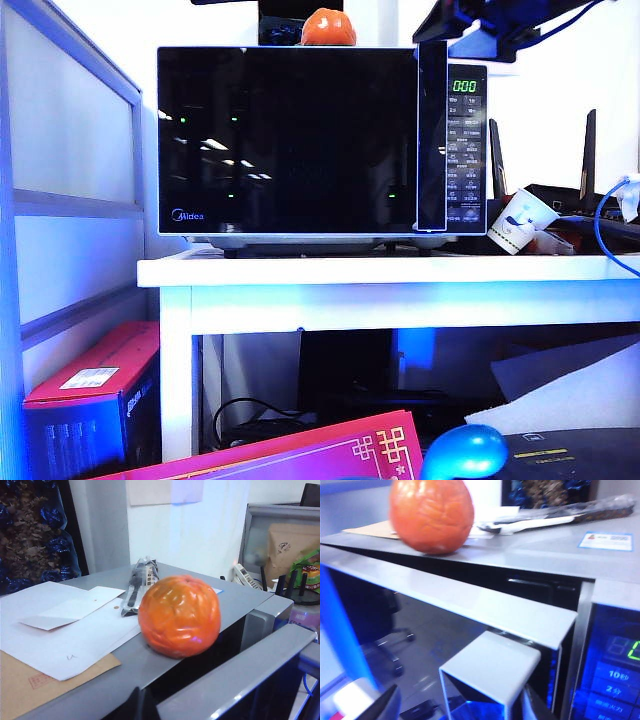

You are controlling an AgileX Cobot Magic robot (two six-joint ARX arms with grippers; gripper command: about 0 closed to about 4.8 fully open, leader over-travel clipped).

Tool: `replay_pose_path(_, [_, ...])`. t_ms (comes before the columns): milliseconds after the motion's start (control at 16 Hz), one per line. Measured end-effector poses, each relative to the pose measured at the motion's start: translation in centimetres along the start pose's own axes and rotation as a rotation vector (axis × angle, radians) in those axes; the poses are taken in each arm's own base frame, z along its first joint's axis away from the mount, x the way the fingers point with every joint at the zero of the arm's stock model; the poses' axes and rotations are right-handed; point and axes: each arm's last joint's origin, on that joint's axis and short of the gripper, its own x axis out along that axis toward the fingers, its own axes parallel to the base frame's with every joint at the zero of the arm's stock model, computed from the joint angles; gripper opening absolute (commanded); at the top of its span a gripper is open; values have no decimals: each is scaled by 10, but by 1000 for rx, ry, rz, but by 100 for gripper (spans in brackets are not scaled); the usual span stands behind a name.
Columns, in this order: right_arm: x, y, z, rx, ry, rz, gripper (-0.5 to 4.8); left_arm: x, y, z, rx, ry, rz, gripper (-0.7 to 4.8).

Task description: Open the microwave door, place the orange inside the microwave, then close the microwave door.

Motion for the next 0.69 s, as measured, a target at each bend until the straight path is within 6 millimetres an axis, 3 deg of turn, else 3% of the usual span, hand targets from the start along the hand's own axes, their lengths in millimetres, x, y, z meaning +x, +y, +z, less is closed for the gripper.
replay_pose_path(688, [-14,5,3,55,81,214,305,0,0,-1,-5,13,0,-5])
